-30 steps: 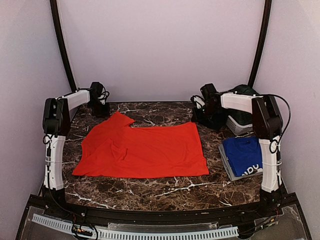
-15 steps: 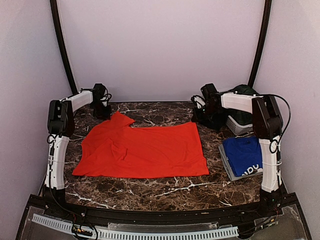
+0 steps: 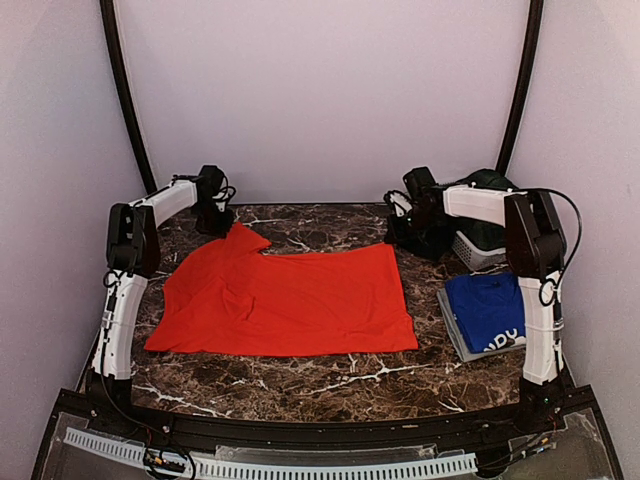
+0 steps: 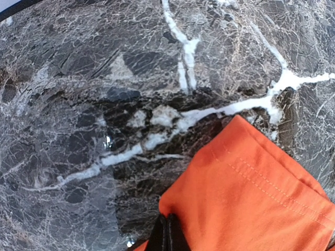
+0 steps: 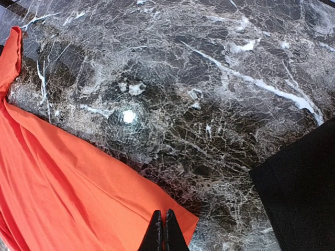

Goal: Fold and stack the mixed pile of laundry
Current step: Pick up the 1/3-folded T-shirt from the center of the board, then fold the 1/3-folded T-shirt at the center of the board.

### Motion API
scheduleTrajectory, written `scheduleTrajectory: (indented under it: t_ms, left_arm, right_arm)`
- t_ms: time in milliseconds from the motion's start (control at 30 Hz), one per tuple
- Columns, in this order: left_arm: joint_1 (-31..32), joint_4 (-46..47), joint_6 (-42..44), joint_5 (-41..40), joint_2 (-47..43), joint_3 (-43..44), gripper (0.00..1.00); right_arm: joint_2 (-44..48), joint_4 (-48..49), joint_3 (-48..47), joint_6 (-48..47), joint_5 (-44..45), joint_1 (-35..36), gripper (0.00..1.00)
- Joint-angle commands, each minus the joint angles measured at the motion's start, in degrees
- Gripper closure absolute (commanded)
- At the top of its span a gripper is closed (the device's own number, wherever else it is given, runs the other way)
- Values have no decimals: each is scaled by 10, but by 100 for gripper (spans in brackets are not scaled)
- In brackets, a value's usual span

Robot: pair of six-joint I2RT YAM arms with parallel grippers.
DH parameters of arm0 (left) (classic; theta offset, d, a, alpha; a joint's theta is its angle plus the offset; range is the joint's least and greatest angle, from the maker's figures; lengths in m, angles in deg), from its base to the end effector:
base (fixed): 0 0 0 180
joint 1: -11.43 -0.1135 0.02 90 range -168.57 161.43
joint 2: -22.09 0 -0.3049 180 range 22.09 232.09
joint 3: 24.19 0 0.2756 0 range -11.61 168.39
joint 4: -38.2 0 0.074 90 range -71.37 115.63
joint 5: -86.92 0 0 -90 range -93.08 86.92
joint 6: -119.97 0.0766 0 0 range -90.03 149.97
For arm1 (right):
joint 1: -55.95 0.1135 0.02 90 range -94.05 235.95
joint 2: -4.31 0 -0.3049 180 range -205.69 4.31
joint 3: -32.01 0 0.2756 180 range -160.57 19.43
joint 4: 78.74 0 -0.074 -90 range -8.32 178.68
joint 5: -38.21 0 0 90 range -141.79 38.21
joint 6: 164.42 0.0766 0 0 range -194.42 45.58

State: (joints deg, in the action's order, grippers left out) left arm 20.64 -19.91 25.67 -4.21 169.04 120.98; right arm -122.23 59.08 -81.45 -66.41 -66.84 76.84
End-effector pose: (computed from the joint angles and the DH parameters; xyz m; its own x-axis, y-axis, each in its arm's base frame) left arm 0.6187 -0.0988 0.1410 -0.8628 0.0640 -0.5015 0.0858 0.9961 -0.0206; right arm 0.5108 0.2162 0.1745 -0.8275 -0.1718 -0.5346 -0.3709 0.8820 0.2907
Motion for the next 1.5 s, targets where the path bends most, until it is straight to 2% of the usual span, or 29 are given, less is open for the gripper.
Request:
scheduleTrajectory:
  t_ms: [0,267,567,1100,1467]
  left_arm:
    - [-5,-31,-7,1,-12,15,100]
    - [-11,-9,-26,9,-97,4,100]
    - [-11,15,-38,9,-184,-104,100]
    - [-5,140,-100,43,-443,-490,100]
    - [14,142,-162,37,-596,-667,100]
  right_arm:
    - [3,7,-5,1,-2,-4,100]
    - [27,5,1,2,-4,-5,100]
    - [66,13,36,6,-12,-5,100]
    - [159,51,163,30,-61,-4,100]
    - [237,69,282,43,-71,5,100]
